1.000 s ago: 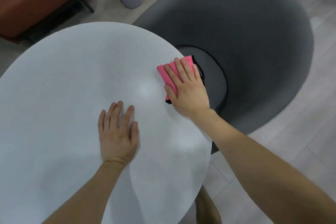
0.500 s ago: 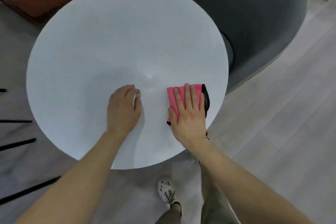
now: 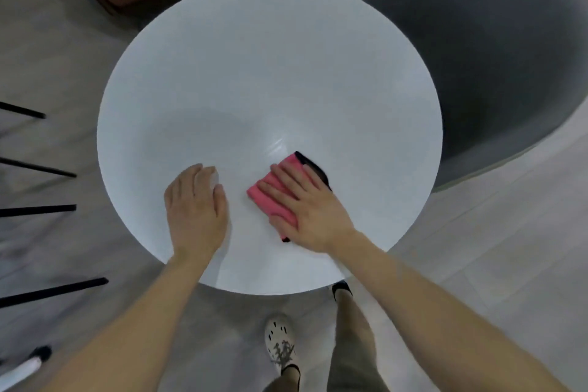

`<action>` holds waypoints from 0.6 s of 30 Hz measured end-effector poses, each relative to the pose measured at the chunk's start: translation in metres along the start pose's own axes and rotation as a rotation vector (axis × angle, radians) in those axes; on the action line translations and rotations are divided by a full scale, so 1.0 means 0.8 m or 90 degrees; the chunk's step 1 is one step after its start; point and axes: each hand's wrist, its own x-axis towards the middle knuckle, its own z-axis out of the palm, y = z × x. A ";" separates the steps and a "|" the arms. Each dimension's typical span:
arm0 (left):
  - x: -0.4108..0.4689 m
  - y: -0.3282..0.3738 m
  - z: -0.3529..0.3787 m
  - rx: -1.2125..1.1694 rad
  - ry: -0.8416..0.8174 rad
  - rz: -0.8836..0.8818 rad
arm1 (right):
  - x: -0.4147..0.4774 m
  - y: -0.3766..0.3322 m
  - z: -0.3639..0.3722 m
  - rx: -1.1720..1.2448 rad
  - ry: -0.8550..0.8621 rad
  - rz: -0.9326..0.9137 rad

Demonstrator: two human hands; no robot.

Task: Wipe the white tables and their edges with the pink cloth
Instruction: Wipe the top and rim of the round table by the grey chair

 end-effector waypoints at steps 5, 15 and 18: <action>0.010 0.004 0.025 0.023 0.028 -0.017 | 0.117 0.194 -0.052 -0.076 -0.008 0.288; -0.001 0.000 0.033 -0.006 0.006 -0.107 | 0.094 -0.023 -0.002 0.093 -0.132 -0.201; 0.002 0.001 0.029 0.005 0.004 -0.096 | 0.149 0.080 -0.014 0.053 -0.144 -0.279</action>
